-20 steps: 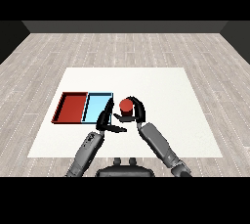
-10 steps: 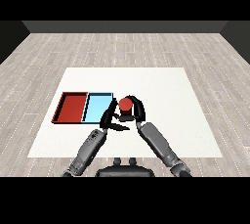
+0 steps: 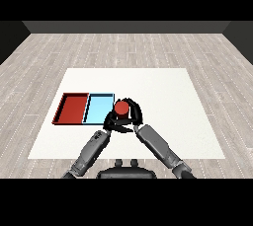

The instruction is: Pick the red can and put it in the red box

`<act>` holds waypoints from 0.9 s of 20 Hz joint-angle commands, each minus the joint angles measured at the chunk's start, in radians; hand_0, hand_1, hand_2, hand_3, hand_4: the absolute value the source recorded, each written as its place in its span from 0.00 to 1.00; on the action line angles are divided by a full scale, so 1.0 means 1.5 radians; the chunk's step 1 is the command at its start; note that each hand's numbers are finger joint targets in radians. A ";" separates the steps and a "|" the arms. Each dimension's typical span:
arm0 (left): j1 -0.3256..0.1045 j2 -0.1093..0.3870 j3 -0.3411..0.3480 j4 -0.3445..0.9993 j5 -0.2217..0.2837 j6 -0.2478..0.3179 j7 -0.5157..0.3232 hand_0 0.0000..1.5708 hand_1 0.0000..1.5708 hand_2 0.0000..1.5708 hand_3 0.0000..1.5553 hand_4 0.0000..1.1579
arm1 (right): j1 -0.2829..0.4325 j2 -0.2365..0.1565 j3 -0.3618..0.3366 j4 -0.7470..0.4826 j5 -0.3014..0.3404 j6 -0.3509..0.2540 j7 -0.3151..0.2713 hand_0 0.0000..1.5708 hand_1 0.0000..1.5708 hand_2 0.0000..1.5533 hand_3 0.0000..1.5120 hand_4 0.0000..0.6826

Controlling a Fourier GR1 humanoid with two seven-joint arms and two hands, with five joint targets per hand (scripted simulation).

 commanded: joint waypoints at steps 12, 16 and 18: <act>-0.038 0.000 -0.032 0.004 -0.007 0.156 0.037 0.00 0.00 0.00 0.00 0.52 | -0.065 0.000 0.091 0.063 -0.085 -0.068 -0.048 0.93 0.93 0.93 0.90 0.92; -0.027 0.000 -0.031 0.005 0.037 0.197 0.031 1.00 1.00 1.00 0.96 0.85 | -0.020 0.000 0.111 0.045 -0.070 -0.059 -0.055 0.94 0.94 0.94 0.90 0.93; -0.058 0.000 -0.065 0.021 0.040 0.255 0.065 1.00 1.00 0.95 0.89 0.79 | -0.067 0.000 0.069 0.045 -0.076 -0.043 -0.027 0.97 0.97 0.94 0.91 0.92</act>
